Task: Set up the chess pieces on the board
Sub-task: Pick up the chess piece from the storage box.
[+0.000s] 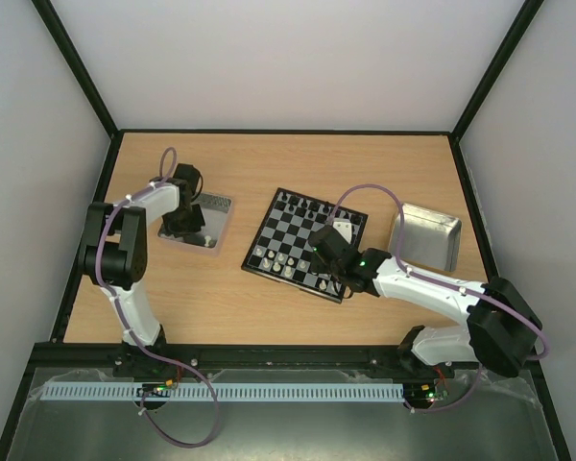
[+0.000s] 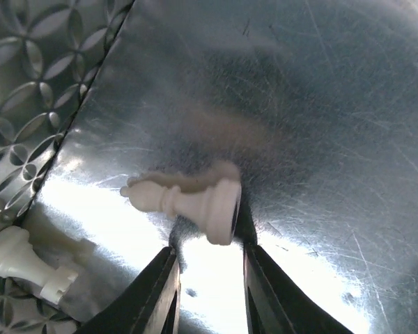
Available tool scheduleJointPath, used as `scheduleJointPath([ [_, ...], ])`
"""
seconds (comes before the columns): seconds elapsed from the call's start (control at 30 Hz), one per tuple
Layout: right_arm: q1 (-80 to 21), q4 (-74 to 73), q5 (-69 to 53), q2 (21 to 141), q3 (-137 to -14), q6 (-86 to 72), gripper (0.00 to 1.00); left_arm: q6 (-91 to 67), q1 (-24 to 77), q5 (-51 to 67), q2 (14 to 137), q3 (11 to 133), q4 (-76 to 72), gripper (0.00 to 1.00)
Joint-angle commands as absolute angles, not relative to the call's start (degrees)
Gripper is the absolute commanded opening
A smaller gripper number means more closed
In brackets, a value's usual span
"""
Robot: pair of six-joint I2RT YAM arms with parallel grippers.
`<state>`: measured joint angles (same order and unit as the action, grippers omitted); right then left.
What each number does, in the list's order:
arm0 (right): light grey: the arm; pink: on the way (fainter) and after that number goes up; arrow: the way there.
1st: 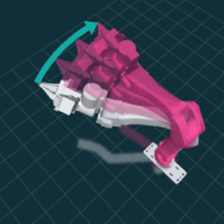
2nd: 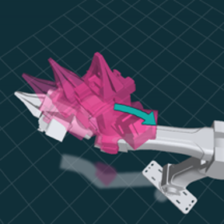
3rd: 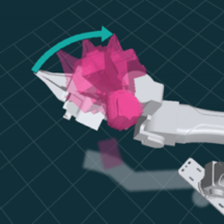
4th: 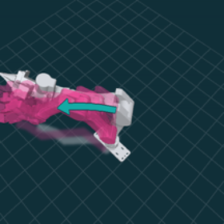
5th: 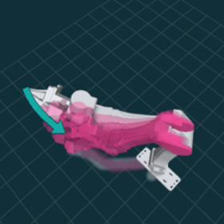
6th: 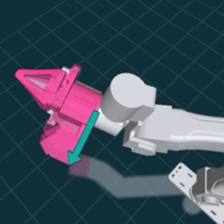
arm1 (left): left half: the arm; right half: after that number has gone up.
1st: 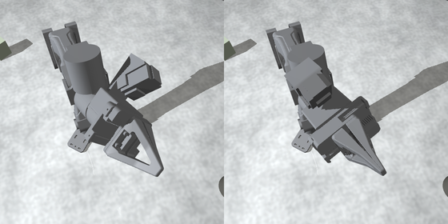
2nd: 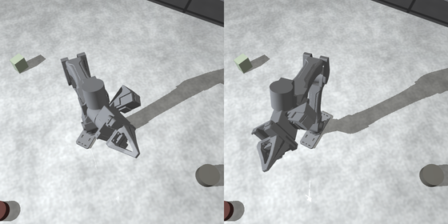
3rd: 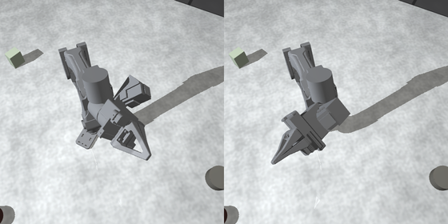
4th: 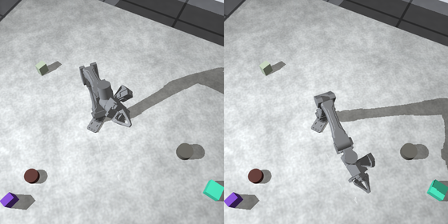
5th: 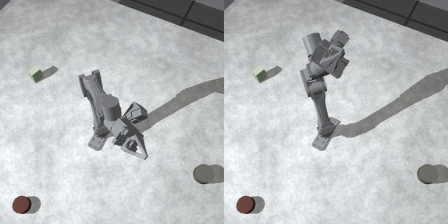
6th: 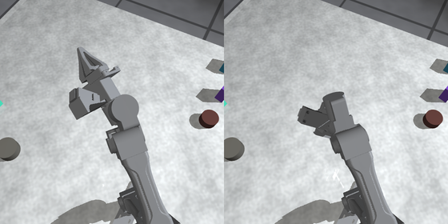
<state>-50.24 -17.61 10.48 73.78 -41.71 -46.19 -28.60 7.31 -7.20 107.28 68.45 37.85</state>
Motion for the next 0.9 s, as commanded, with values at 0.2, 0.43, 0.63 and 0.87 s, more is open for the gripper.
scheduleJointPath([
  [0.2,-50.4,-16.4,12.8,74.9,-42.0,-45.6,0.27,-27.3,7.1,-7.7,108.4,69.9,35.4,0.23],
  [0.43,-50.4,-16.4,13.0,75.0,-42.2,-45.4,0.27,-29.2,7.0,-8.4,107.0,69.9,33.7,0.43],
  [0.63,-50.4,-16.2,12.8,75.1,-42.3,-45.1,0.27,-37.0,6.6,-9.9,103.8,67.6,27.7,0.49],
  [0.87,-50.4,-16.3,12.8,74.6,-42.1,-45.5,0.27,-37.8,6.3,-13.6,105.2,69.2,26.6,0.48],
])
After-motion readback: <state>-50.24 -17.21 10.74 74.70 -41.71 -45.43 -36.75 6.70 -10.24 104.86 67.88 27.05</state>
